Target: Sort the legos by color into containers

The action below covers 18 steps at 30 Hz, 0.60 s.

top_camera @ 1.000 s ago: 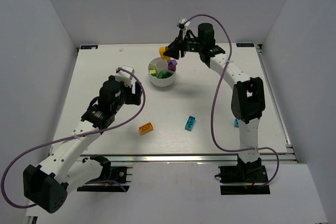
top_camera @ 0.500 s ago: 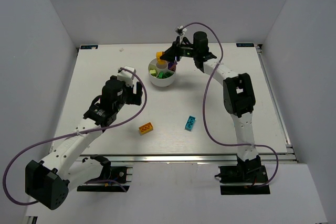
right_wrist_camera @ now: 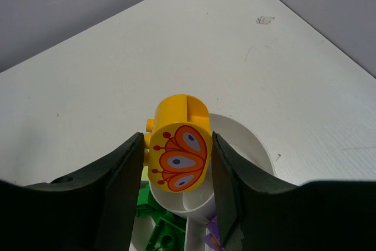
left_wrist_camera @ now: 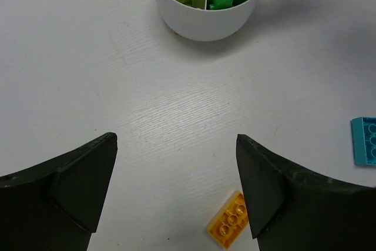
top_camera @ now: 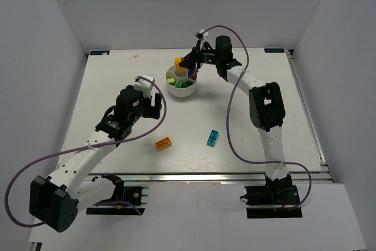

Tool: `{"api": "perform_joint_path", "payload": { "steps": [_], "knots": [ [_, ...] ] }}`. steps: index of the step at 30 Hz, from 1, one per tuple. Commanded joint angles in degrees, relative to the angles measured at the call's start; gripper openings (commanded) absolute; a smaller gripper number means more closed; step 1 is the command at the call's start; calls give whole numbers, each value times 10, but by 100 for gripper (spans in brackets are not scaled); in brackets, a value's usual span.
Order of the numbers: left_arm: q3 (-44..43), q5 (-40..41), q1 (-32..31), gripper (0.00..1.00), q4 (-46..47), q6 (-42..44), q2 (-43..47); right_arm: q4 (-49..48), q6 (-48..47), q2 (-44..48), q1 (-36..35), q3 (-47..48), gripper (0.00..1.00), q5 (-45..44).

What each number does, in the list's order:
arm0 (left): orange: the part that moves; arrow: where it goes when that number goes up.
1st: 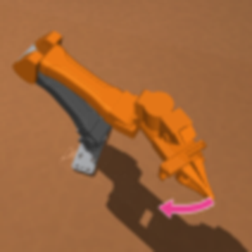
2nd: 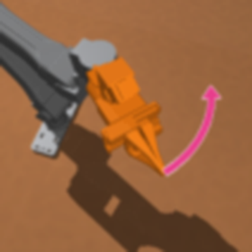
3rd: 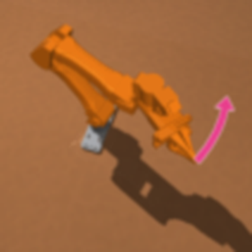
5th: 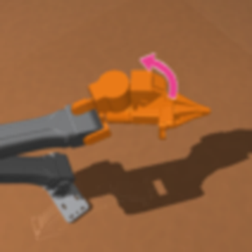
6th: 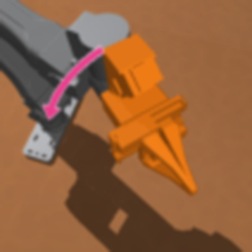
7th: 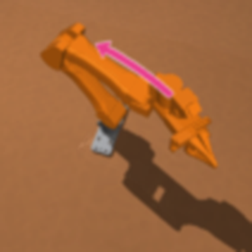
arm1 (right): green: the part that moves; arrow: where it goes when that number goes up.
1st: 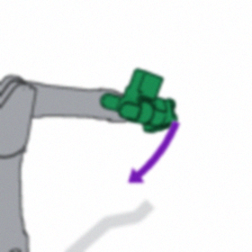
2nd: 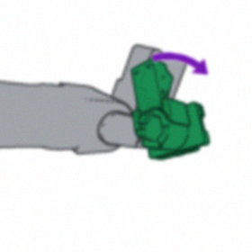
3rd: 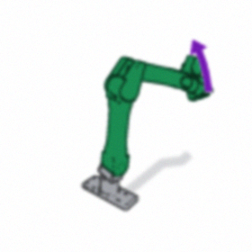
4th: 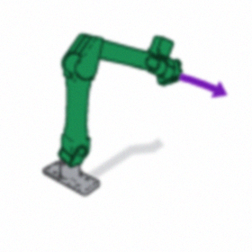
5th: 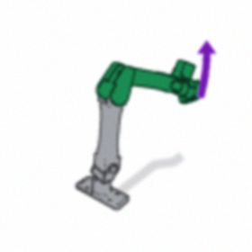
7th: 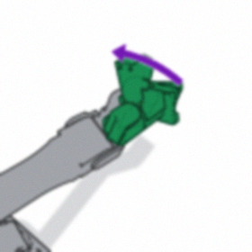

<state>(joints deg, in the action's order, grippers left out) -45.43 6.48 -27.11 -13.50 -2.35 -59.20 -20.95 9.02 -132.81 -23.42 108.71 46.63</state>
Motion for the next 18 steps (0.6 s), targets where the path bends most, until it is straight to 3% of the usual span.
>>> {"api": "perform_joint_path", "payload": {
  "steps": [1, 8, 10, 18],
  "knots": [
    [-7, -18, 2, 92, -3, 3, -3, -8, -15, -13, -2, 9, 42, -4],
    [-28, -41, -4, 92, -34, -21, -29, -1, -17, -4, -2, -1, 54, -5],
    [-29, -83, 7, 92, -40, -31, -32, -1, -17, 1, -2, -3, 61, -4],
    [-18, -111, -2, 86, -83, -107, -57, 2, -17, 25, 1, -15, 66, -1]
  ]
}}
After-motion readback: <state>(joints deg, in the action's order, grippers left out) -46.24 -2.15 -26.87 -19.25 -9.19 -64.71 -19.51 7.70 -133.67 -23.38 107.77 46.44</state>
